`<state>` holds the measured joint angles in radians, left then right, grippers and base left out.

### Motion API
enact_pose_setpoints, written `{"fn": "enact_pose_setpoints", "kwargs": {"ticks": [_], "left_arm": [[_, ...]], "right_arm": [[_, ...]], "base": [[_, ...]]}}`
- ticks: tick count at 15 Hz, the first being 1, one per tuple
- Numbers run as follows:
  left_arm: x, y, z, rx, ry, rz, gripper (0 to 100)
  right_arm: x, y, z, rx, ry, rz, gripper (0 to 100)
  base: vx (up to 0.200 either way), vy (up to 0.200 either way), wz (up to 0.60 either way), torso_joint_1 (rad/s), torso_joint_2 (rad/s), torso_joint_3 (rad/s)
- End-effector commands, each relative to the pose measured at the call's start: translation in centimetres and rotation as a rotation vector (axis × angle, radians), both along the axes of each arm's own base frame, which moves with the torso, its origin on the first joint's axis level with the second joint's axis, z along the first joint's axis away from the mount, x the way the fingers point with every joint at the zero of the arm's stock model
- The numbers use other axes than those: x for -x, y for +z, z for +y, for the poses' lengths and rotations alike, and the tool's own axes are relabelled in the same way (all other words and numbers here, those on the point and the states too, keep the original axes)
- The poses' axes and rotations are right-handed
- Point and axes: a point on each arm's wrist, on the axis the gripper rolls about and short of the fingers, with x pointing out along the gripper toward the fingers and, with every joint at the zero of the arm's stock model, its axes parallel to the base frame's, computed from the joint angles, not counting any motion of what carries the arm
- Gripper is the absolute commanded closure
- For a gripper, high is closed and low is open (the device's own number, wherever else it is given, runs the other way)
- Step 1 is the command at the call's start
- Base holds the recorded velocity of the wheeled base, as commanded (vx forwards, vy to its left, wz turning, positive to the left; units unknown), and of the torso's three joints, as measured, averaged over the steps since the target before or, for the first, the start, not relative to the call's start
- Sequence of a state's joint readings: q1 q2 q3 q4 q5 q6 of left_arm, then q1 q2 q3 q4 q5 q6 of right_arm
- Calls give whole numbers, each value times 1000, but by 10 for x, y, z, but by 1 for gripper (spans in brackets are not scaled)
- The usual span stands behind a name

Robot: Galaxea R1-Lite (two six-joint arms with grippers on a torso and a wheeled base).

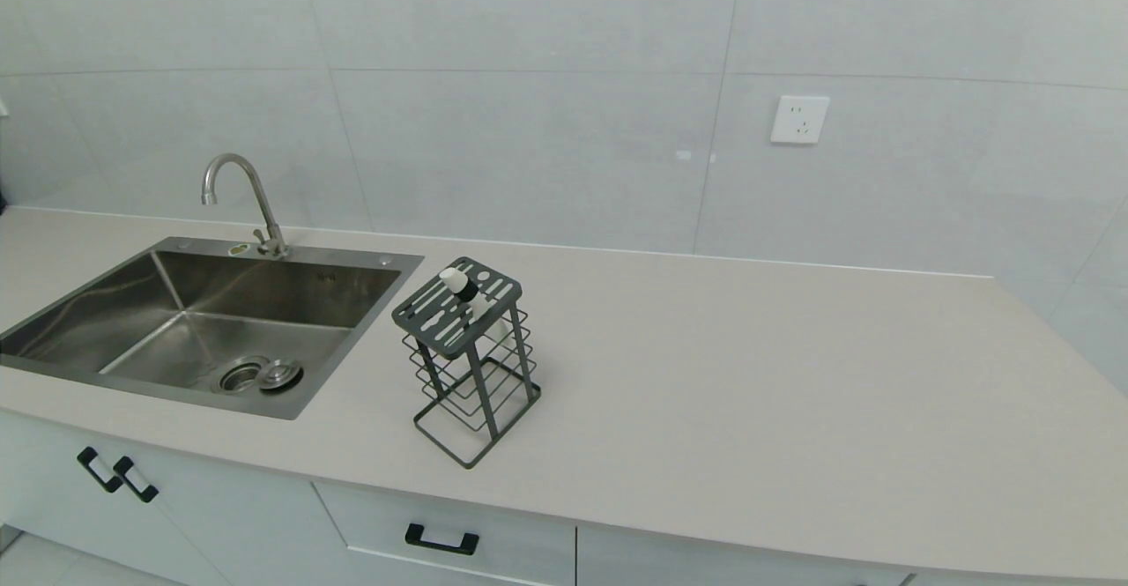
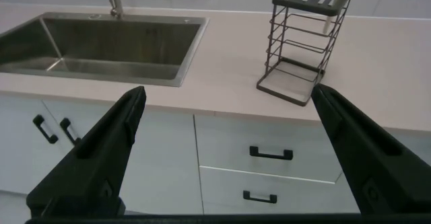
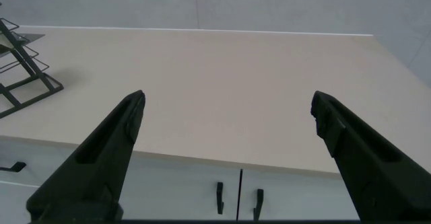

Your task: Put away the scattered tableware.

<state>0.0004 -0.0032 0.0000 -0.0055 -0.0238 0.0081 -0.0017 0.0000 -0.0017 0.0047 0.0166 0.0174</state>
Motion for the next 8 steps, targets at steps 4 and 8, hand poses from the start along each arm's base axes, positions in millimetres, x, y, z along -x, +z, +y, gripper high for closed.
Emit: {"fn": "enact_pose_setpoints", "kwargs": {"ticks": [4,8], "left_arm": [[0,0,0,-1,-1,4,0],[0,0,0,-1,-1,3,0]], "right_arm": [[0,0,0,-1,0,2,0],[0,0,0,-1,0,2,0]], "base": [[0,0,-300,-1,-1,0],[0,0,-600,5,1,0]]}}
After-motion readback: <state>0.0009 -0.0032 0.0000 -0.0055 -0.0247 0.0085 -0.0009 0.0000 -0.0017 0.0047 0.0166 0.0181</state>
